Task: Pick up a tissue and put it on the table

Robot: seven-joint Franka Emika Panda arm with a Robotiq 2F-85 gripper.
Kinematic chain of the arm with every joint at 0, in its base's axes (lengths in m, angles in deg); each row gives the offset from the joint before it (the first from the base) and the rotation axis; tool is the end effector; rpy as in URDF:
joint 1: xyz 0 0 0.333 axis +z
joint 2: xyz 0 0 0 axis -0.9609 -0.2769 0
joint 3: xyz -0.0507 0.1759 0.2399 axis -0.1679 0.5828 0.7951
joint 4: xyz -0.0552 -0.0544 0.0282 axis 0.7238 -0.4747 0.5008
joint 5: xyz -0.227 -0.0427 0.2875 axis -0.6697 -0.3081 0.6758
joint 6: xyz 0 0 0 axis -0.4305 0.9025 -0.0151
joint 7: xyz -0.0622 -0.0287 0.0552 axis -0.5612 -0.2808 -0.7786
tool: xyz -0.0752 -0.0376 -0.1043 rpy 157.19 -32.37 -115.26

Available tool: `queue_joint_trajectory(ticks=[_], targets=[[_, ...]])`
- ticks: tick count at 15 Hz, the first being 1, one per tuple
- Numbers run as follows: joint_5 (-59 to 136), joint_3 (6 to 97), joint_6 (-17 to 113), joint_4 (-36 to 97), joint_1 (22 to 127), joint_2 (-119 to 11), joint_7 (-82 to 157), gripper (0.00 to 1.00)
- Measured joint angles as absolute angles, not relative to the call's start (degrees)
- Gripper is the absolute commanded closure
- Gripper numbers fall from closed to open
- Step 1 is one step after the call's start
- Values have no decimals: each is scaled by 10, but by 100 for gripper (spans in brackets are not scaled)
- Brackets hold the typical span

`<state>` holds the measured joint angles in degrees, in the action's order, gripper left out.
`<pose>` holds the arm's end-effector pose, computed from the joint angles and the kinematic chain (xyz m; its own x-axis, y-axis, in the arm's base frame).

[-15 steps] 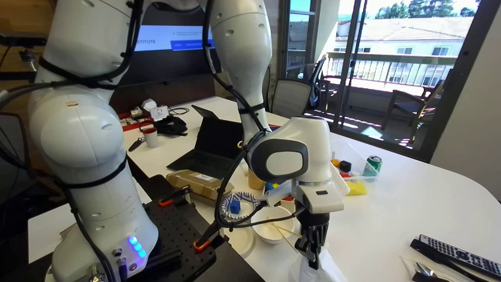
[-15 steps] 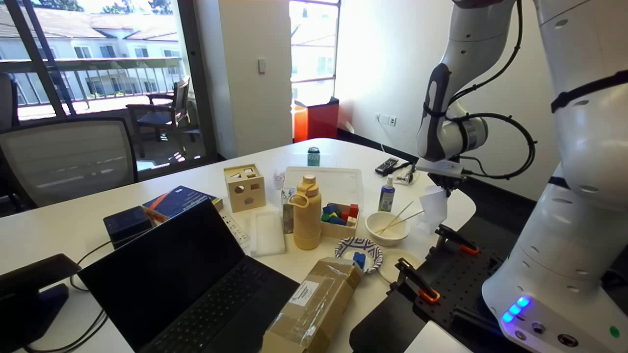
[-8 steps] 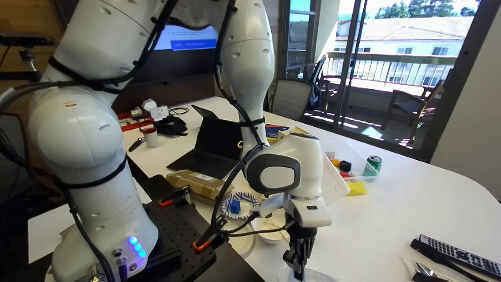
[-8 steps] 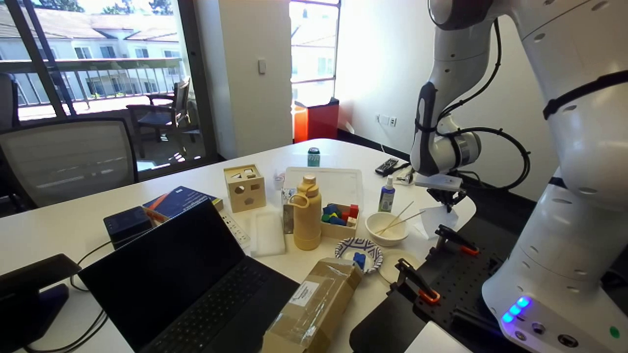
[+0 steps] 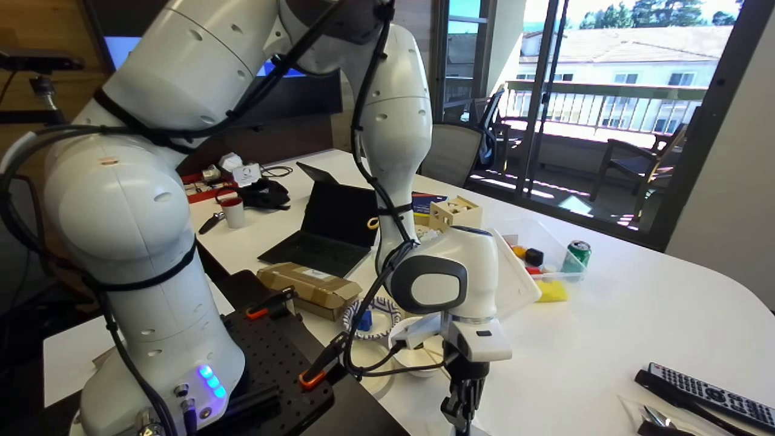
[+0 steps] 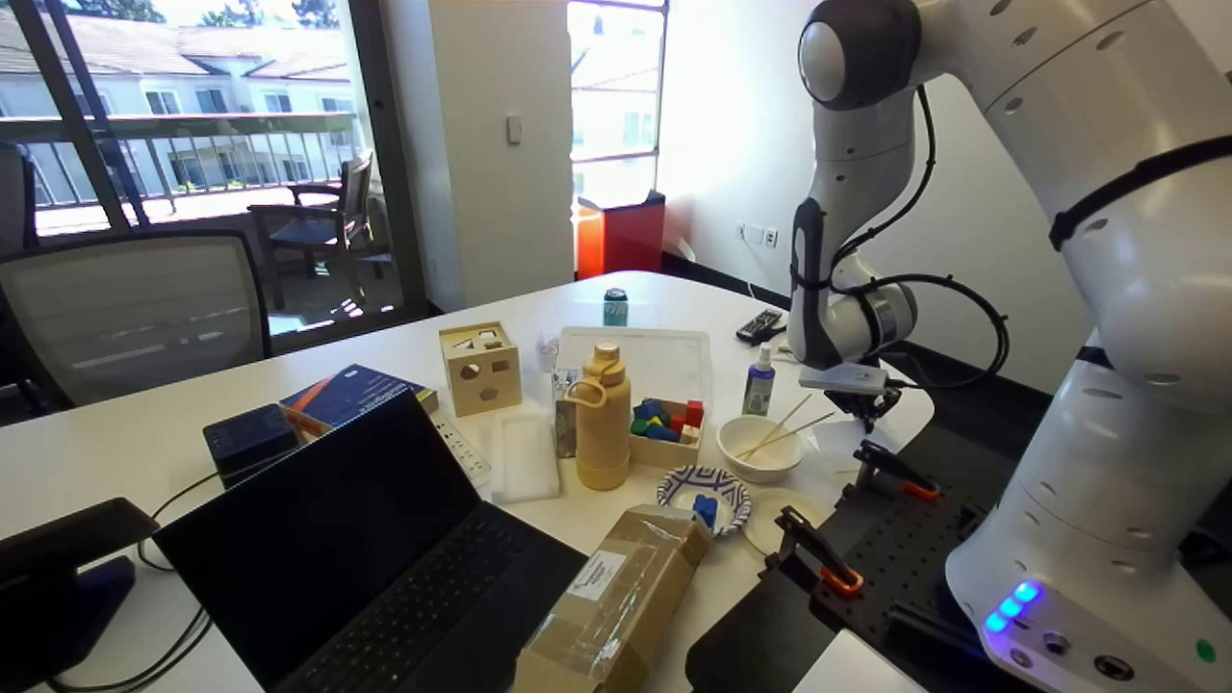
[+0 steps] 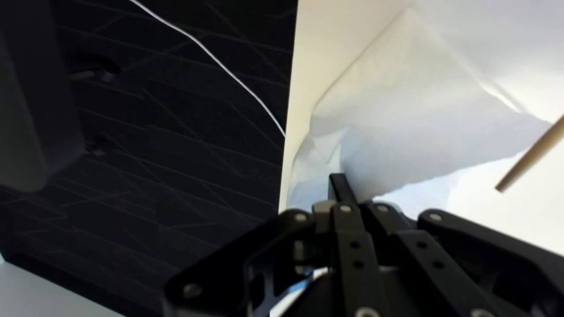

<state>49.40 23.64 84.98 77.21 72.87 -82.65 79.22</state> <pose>0.3163 -0.2921 0.0317 0.1943 -0.9580 0.2110 -0.9400 -0.1203 0.3192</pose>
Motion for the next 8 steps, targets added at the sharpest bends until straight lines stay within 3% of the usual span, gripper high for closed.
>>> queue_joint_trajectory(ticks=[8], targets=[[499, 227, 849, 749, 732, -849, 792, 5]])
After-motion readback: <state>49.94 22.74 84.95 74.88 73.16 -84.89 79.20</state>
